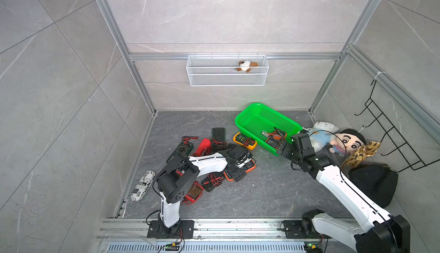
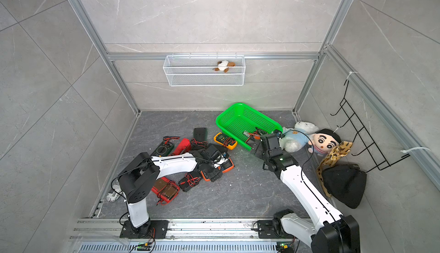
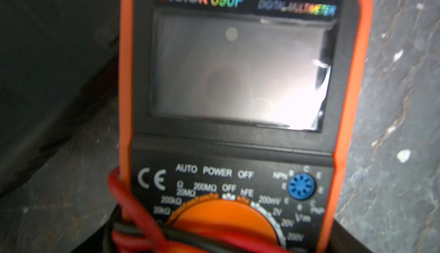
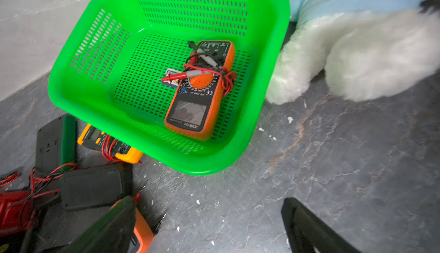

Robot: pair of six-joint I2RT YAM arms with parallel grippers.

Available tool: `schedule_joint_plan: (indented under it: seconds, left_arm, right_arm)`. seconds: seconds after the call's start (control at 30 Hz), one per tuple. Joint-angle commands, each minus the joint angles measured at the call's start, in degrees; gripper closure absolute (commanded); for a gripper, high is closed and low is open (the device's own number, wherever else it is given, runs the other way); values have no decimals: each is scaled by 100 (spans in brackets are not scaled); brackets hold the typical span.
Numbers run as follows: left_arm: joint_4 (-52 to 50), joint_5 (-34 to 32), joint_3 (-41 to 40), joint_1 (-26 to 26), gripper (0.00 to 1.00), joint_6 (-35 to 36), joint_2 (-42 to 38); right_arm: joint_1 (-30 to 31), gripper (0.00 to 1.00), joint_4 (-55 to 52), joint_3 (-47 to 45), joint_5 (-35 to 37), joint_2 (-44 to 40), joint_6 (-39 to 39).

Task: Put the multimeter into the basket
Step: Pick up the multimeter from the center of the board.

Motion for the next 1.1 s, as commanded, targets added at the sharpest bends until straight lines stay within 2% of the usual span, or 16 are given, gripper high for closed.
schedule_joint_plan:
  seconds: [0.0,0.23,0.47,0.6,0.77,0.93,1.07]
  left_arm:
    - [549,-217,-178,-10,100,-273,-854]
    - [1612,-645,-782,-6,100,-1074,-1825]
    - [2298,-1164,-1064,-10,100,-1719,-2201]
    - [2427,-1181,-1076,-11,100,-1764,-2202]
    - [2491,-1066,-1061,-3,100,-1781,-2212]
    - [2604,-977,-1166,-6,100,-1816,-2391]
    - [2705,-622,-1252,-8,100,-1784,-2529]
  right_arm:
    - [6,1,468,-217,-756,-228,-98]
    - [14,6,1726,-712,-2429,-535,-66]
    - [169,9,3357,-1007,-3837,-34,399]
    - [560,9,3981,-979,-4043,452,539]
    - [1043,8,4108,-712,-3862,1038,487]
    - [1188,7,4301,-645,-3740,1424,600]
    - [1229,10,4614,-617,-3801,1662,733]
